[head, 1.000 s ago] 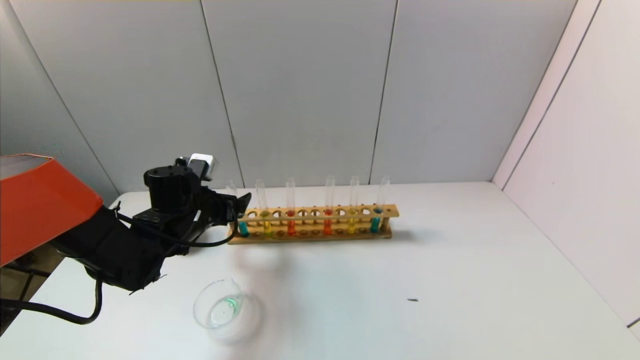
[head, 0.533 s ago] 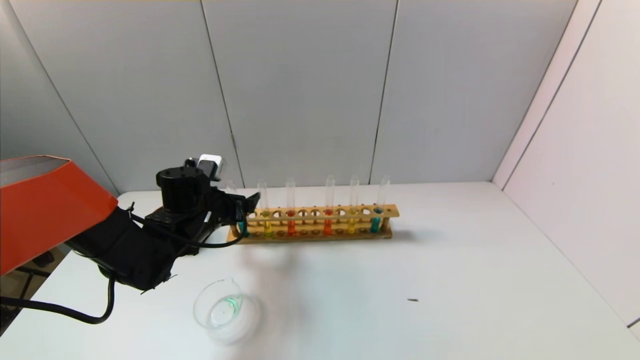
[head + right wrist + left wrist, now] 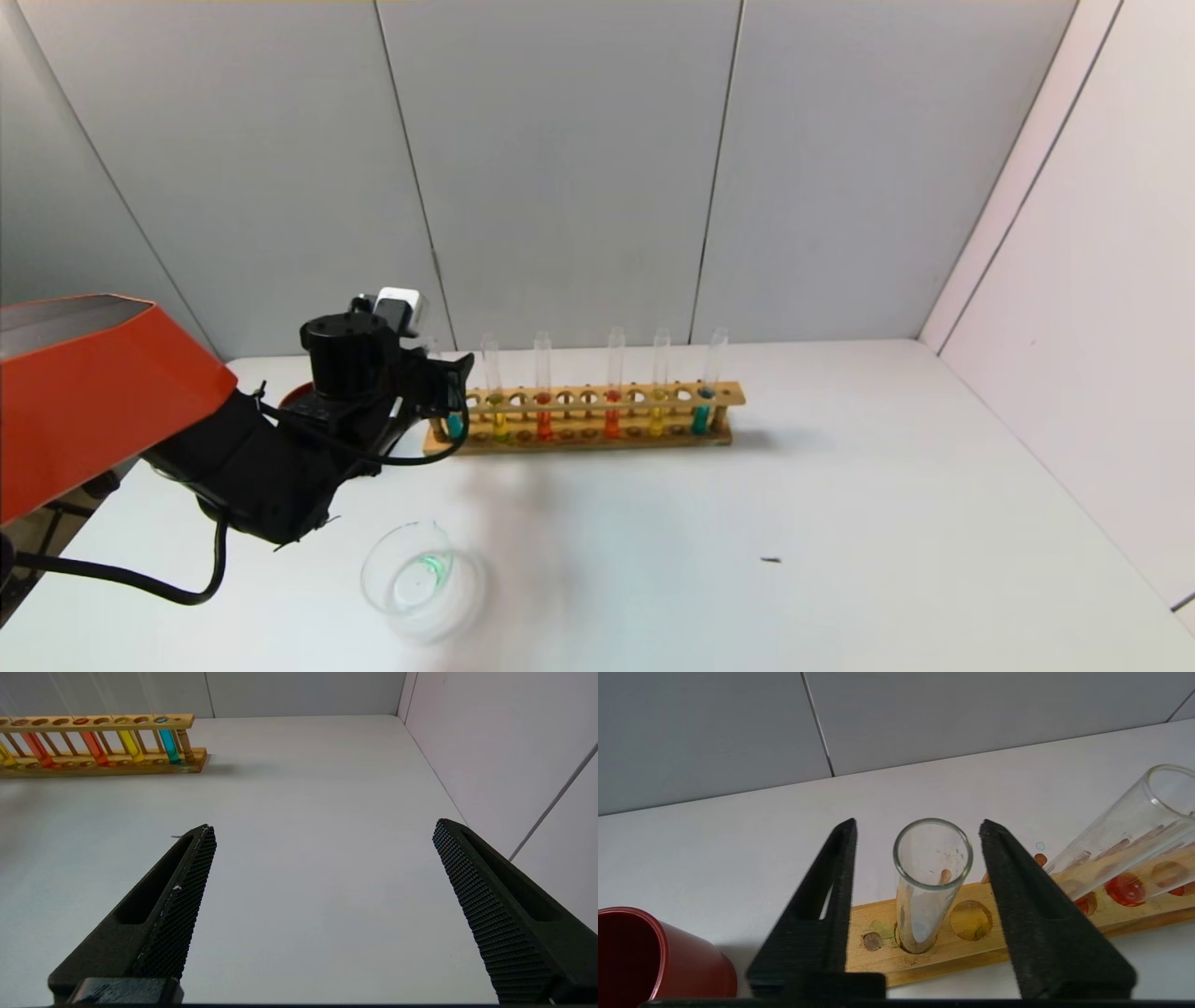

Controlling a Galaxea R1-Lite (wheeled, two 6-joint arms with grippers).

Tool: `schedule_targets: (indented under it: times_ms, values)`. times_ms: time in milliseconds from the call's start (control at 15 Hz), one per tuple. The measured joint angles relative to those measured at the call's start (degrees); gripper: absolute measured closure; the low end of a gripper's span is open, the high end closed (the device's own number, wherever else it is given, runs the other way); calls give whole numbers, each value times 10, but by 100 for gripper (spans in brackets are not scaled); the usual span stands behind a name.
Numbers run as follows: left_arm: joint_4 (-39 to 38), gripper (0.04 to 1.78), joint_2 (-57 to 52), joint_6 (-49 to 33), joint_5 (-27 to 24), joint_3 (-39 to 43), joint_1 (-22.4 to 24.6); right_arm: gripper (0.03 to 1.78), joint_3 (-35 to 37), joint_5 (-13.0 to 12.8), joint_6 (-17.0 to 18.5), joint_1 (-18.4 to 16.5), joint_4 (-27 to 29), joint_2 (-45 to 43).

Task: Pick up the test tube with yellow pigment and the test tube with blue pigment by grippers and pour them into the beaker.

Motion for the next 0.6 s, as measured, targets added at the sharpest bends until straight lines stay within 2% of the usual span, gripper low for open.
schedule_targets:
  times_ms: [200,600]
  values:
    - [0,144,2,-1,0,1,1,11,0,0,0,0,0,0]
    - [5,148,0,0,1,0,0,11,0,0,0,0,0,0]
